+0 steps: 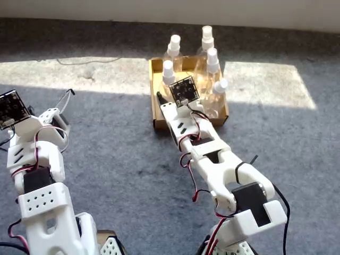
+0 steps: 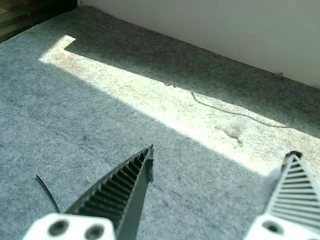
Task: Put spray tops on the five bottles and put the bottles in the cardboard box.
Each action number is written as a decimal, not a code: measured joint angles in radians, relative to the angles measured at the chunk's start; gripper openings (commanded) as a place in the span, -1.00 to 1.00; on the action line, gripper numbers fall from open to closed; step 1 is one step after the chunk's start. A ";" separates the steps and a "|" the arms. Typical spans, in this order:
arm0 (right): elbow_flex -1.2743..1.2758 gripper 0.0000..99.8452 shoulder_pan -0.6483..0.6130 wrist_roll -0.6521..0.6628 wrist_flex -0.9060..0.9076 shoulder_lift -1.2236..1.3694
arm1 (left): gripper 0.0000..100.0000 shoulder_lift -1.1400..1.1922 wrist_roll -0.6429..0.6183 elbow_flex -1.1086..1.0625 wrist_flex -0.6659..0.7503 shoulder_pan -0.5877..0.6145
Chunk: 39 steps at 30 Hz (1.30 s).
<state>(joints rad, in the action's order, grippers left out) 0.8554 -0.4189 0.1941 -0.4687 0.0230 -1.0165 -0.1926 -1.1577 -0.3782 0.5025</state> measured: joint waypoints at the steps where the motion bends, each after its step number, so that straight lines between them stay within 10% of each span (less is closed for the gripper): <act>1: 0.000 -0.99 0.000 0.000 0.000 0.000 | -0.30 0.000 0.000 0.000 0.000 0.000; 39: 0.061 -0.62 -0.002 0.000 0.000 -0.054 | -0.30 0.000 0.000 0.000 0.000 -0.003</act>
<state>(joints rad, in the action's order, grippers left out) 0.9168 -0.4204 0.1941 -0.4687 -0.0307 -1.0165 -0.1926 -1.1577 -0.3782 0.4994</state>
